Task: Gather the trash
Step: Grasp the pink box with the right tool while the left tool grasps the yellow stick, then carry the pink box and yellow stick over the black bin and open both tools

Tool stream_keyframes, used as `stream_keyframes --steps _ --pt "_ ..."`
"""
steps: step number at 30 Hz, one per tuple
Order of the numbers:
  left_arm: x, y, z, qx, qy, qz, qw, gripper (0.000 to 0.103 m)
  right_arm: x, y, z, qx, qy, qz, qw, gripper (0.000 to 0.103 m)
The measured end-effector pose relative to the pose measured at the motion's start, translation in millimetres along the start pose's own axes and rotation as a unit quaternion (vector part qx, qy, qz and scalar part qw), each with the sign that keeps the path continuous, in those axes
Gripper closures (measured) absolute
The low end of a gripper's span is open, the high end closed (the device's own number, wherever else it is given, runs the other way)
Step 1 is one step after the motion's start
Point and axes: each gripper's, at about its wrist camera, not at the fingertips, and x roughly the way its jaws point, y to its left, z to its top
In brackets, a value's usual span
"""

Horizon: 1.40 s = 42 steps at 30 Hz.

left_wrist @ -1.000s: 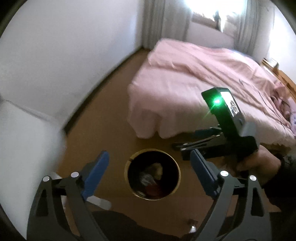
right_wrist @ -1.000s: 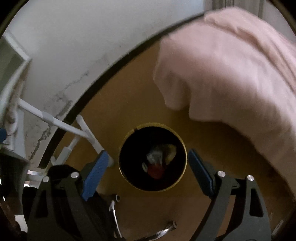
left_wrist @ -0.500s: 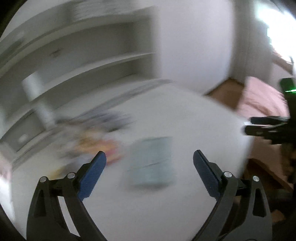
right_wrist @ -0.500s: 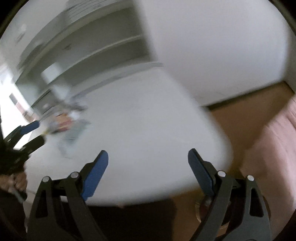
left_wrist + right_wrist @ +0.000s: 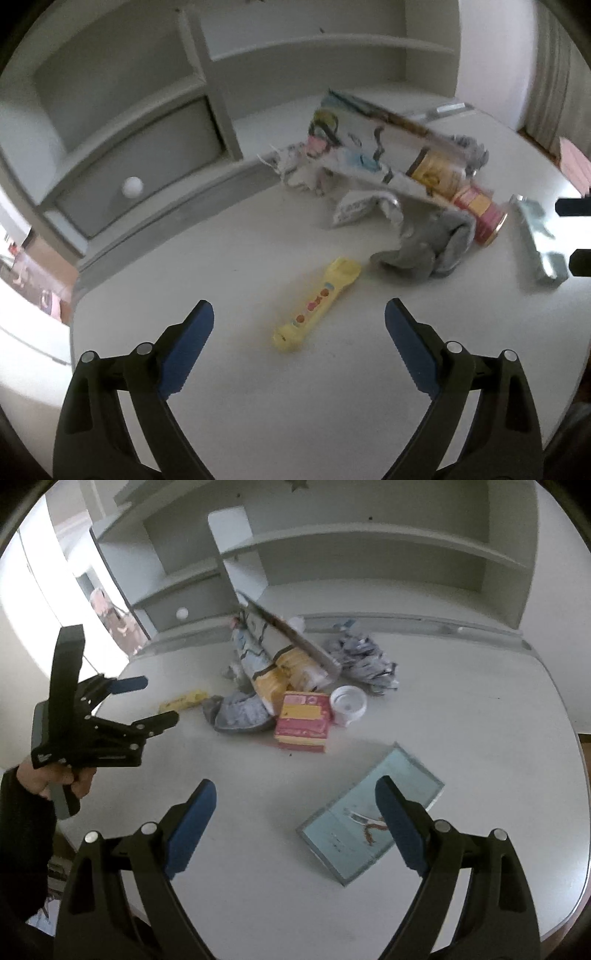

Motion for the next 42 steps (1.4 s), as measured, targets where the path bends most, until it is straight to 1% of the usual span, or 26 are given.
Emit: stream_keyframes --steps 2,3,5,6,7,9,11,13,17,20,21,23,26,27,31,33,35,37,39,42 --pt "6 0 2 0.017 0.008 -0.009 0.9998 0.022 9 3 3 -0.004 0.014 -0.006 1.000 0.018" --pt "7 1 2 0.019 0.011 -0.012 0.9997 0.029 13 4 4 -0.005 0.023 -0.010 1.000 0.018" --pt "9 2 3 0.018 0.013 -0.028 0.9994 0.037 21 7 8 -0.006 0.036 -0.019 0.999 0.018" --pt "9 2 4 0.021 0.013 -0.036 0.9991 0.046 26 7 10 -0.006 0.045 -0.024 0.999 0.018" --pt "9 3 4 0.023 0.013 -0.042 0.9988 0.064 28 7 12 -0.005 0.050 -0.028 0.998 0.019" --pt "10 5 5 0.020 0.018 -0.051 0.9983 0.091 34 7 16 -0.005 0.058 -0.039 0.998 0.021" --pt "9 5 3 0.016 0.017 -0.042 0.9988 0.091 42 9 23 -0.004 0.067 -0.048 0.997 0.025" --pt "4 2 0 0.010 0.010 -0.036 0.9992 0.091 53 7 30 0.005 0.078 -0.045 0.996 0.033" --pt "-18 2 -4 -0.020 -0.011 -0.035 0.9991 0.091 69 2 40 0.023 0.089 -0.042 0.995 0.039" --pt "-32 -3 -5 -0.029 -0.021 -0.039 0.9986 0.091 74 5 46 0.018 0.087 -0.048 0.995 0.043" --pt "-35 -5 -4 -0.030 -0.023 -0.038 0.9986 0.091 76 5 46 0.019 0.086 -0.051 0.995 0.046" --pt "-42 -10 -3 -0.035 -0.027 -0.041 0.9982 0.091 76 4 48 0.019 0.080 -0.059 0.995 0.060" --pt "-56 -20 -2 -0.041 -0.036 -0.040 0.9977 0.091 66 4 44 0.017 0.063 -0.058 0.996 0.061" --pt "-60 -25 -2 -0.041 -0.039 -0.041 0.9975 0.091 58 6 41 0.008 0.053 -0.061 0.997 0.061" --pt "-71 -53 7 -0.033 -0.050 -0.057 0.9966 0.091 21 0 26 0.010 0.024 -0.032 0.999 0.061" --pt "-75 -74 14 -0.028 -0.055 -0.071 0.9956 0.091 6 -8 18 0.019 0.018 -0.024 0.999 0.061" --pt "-78 -99 21 -0.017 -0.060 -0.089 0.9941 0.091 -14 -18 9 0.023 0.001 -0.027 0.999 0.061" --pt "-81 -127 28 -0.006 -0.067 -0.112 0.9914 0.091 -43 -38 -7 0.038 -0.019 -0.031 0.999 0.061" --pt "-86 -163 36 0.010 -0.075 -0.140 0.9873 0.091 -70 -62 -25 0.058 -0.036 -0.046 0.997 0.061" --pt "-89 -223 47 0.040 -0.083 -0.192 0.9772 0.091 -110 -110 -64 0.105 -0.057 -0.076 0.990 0.061"
